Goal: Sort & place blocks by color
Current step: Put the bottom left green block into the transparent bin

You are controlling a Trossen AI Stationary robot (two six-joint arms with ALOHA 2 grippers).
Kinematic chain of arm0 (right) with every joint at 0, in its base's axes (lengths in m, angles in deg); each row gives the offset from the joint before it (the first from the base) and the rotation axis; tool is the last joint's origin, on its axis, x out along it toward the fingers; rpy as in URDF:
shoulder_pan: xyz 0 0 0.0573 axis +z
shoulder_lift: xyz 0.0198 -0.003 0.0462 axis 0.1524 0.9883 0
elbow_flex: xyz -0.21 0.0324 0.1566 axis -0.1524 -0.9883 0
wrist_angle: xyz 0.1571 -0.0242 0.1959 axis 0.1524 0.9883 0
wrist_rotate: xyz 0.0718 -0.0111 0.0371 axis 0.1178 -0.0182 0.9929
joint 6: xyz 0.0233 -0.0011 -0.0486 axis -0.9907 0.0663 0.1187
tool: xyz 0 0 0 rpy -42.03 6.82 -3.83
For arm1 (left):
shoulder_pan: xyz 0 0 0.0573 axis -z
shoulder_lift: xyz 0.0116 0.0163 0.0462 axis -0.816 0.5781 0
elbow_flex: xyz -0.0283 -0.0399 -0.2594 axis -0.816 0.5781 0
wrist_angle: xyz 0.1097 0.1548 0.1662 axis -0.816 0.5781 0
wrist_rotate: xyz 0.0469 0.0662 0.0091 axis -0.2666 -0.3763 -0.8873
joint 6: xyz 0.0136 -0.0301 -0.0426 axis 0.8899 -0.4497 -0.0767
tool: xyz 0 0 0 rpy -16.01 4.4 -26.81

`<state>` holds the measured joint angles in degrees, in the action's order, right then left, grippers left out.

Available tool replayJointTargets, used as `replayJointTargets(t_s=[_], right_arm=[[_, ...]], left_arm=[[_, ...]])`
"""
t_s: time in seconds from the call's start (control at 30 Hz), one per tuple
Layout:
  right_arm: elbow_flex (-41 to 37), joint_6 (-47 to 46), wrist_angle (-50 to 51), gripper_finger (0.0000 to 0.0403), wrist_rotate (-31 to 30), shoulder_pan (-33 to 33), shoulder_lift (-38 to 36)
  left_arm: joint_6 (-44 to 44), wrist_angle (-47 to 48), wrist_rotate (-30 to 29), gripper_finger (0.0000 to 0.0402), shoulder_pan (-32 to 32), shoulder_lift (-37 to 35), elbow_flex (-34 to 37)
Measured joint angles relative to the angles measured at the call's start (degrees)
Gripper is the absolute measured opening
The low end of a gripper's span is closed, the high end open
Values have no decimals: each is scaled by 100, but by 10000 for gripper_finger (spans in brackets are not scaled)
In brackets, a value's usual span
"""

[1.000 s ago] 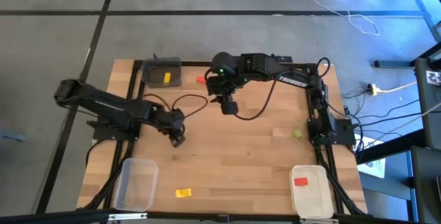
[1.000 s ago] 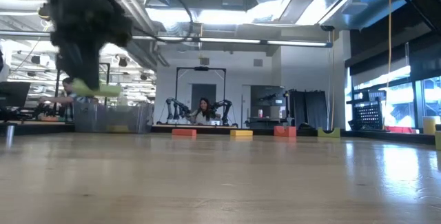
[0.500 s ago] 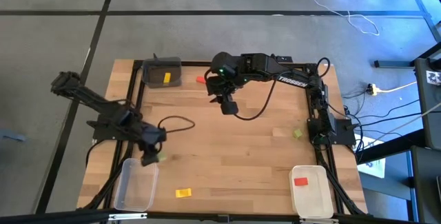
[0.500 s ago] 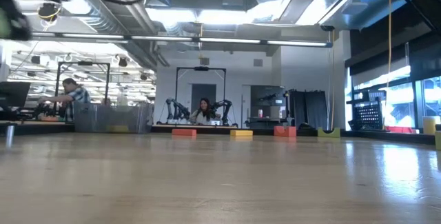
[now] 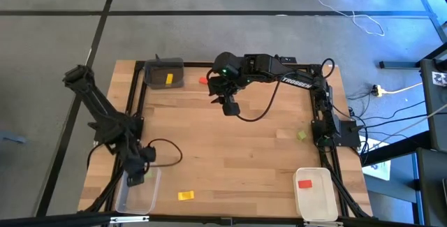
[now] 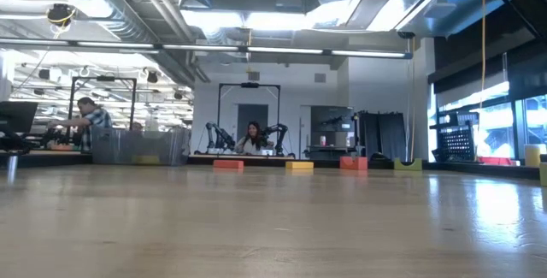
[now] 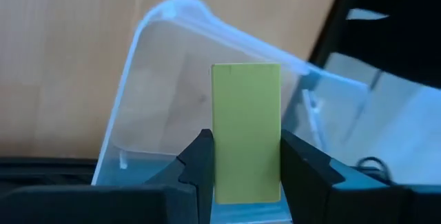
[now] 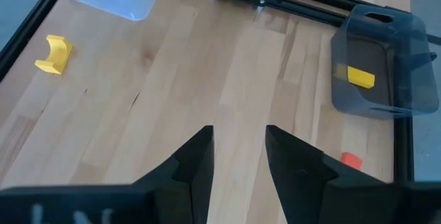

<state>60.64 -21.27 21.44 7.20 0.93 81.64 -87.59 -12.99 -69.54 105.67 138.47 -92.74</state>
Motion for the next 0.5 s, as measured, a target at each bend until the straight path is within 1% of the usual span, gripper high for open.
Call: replayJointTargets(t_s=[0.23, 0.4, 0.5], right_arm=[[0, -37, 80, 134, 0, 0, 0], [0, -60, 80, 134, 0, 0, 0], [0, -236, 80, 134, 0, 0, 0]], left_arm=[[-97, 2, -328, 120, 342, 755, 0], [-99, -2, -433, 120, 393, 1221, 0], [-99, -2, -448, 126, 393, 1422, 0]])
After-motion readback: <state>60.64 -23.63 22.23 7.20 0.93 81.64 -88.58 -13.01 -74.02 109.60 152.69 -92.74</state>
